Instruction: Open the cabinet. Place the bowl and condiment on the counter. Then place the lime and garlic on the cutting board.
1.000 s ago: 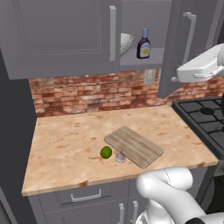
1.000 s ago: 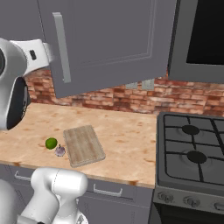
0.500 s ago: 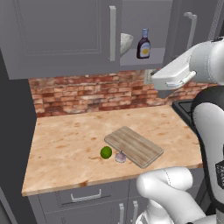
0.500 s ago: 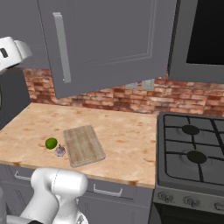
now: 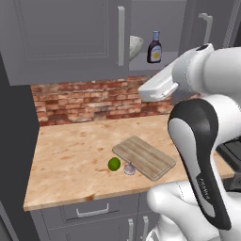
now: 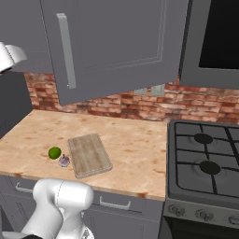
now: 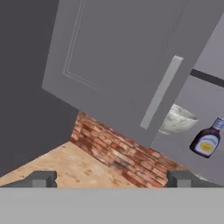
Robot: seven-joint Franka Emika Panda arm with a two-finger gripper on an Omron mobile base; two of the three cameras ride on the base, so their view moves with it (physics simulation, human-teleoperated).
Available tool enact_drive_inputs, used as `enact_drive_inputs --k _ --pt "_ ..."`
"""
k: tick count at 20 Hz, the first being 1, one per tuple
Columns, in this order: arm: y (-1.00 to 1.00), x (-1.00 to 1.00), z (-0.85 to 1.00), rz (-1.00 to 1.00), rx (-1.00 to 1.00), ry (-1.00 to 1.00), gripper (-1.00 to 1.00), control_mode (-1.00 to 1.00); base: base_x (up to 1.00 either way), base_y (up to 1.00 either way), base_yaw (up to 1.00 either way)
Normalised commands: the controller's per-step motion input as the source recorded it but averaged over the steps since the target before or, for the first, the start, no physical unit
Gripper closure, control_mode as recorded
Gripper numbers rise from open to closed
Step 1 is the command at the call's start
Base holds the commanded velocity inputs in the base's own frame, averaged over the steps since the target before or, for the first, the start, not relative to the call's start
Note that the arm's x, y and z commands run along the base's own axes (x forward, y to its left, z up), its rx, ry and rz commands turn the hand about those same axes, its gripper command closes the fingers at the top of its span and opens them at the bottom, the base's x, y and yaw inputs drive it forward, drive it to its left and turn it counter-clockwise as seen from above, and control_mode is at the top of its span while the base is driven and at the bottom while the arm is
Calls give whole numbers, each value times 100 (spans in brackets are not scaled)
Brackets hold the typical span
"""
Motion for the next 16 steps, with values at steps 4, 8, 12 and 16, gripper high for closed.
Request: enact_drive_inputs --k 4,8,12,16 --pt "13 52 -19 -2 -5 0 -100 -100 0 0 0" --pt "14 48 -20 -4 -5 0 -100 -100 0 0 0" --pt "9 35 -16 -7 -5 0 -100 -100 0 0 0" --pt "1 25 -15 -12 -6 0 -100 -100 0 0 0"
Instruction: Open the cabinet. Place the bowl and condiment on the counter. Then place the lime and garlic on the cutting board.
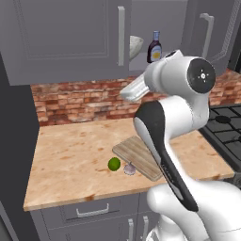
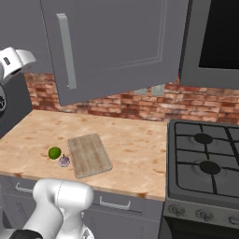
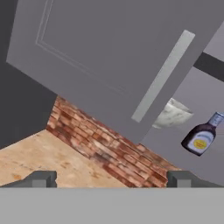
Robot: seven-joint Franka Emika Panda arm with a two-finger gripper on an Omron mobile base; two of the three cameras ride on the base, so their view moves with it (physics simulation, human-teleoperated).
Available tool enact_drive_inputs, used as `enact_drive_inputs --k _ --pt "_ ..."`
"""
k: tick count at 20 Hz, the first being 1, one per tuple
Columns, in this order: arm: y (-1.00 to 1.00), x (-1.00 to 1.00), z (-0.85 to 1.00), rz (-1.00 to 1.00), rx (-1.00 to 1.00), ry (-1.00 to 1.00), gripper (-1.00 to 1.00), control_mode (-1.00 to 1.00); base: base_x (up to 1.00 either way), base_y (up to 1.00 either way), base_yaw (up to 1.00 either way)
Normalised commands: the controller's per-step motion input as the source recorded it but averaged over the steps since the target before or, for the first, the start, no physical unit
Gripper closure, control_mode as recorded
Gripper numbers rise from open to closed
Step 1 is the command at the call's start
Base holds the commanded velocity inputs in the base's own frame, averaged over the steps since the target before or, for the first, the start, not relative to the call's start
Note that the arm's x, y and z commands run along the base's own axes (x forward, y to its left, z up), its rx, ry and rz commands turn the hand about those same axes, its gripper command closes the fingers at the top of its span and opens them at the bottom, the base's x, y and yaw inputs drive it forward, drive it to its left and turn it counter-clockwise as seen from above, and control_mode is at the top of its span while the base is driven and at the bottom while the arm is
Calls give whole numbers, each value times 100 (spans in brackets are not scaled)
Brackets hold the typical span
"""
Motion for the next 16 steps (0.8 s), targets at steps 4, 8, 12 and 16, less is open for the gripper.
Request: enact_drive_inputs --k 4,8,12,16 --pt "0 22 -14 -17 -6 0 -100 -100 0 0 0" --pt "0 21 -13 -18 -5 0 -100 -100 0 0 0" --pt "-2 15 -6 -17 -4 0 -100 -100 0 0 0" --pt "-11 8 0 -16 -5 0 -100 -100 0 0 0"
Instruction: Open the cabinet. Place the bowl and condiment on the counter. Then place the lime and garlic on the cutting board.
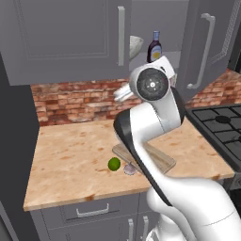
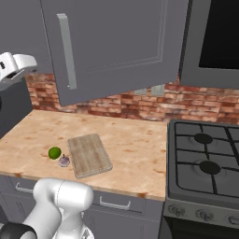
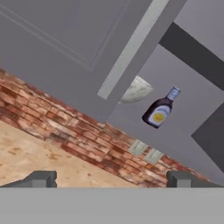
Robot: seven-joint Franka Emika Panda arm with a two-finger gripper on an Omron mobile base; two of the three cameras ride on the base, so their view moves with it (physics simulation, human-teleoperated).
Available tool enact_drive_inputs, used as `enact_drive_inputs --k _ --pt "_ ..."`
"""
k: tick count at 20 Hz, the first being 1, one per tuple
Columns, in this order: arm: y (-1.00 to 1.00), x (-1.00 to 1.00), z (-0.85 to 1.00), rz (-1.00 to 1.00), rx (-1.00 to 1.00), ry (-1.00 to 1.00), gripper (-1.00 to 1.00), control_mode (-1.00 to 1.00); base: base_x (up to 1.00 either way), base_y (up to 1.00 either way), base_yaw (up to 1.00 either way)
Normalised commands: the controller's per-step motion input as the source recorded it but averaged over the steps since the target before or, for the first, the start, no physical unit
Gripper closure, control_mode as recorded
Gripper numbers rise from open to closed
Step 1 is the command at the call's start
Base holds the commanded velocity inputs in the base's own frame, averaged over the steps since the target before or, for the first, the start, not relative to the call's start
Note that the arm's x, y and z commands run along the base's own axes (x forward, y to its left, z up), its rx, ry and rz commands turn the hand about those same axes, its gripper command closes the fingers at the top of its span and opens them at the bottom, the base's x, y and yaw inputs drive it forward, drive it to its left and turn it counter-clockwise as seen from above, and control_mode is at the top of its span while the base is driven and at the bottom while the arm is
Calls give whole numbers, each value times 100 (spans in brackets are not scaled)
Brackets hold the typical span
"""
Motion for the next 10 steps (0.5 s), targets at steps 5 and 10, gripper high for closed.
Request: enact_drive_inputs --k 5,10 --pt "-11 14 -1 -14 -5 0 -100 -100 0 0 0" --pt "-1 31 -1 -7 -3 0 -100 -100 0 0 0"
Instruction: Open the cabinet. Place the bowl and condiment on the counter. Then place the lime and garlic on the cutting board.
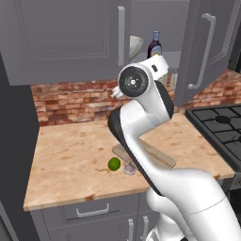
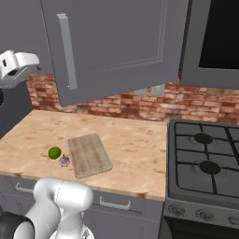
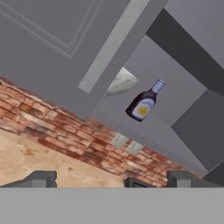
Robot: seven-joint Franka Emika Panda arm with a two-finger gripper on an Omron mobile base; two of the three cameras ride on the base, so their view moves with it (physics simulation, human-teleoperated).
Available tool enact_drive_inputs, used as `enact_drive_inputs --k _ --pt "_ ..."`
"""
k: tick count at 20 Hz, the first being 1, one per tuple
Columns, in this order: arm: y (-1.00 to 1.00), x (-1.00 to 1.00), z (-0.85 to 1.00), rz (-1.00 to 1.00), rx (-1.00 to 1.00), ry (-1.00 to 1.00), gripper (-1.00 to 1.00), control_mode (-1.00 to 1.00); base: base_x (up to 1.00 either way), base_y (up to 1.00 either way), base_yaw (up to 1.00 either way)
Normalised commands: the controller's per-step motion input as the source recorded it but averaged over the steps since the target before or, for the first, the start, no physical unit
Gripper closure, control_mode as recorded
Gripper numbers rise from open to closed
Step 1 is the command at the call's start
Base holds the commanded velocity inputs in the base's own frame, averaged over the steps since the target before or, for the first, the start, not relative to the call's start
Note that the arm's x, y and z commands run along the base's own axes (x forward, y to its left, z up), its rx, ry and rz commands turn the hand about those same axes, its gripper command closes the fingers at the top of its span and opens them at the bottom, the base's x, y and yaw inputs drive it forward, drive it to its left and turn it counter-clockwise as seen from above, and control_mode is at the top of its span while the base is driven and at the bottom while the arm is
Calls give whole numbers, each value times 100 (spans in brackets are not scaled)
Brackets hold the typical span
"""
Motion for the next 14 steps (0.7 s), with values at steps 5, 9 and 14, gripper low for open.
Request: enact_drive_inputs --k 5,9,14 --pt "-5 27 -2 -1 -1 0 -100 -100 0 0 0" --pt "-18 24 -8 0 0 0 -100 -100 0 0 0" --pt "-3 35 -9 0 0 0 -100 -100 0 0 0"
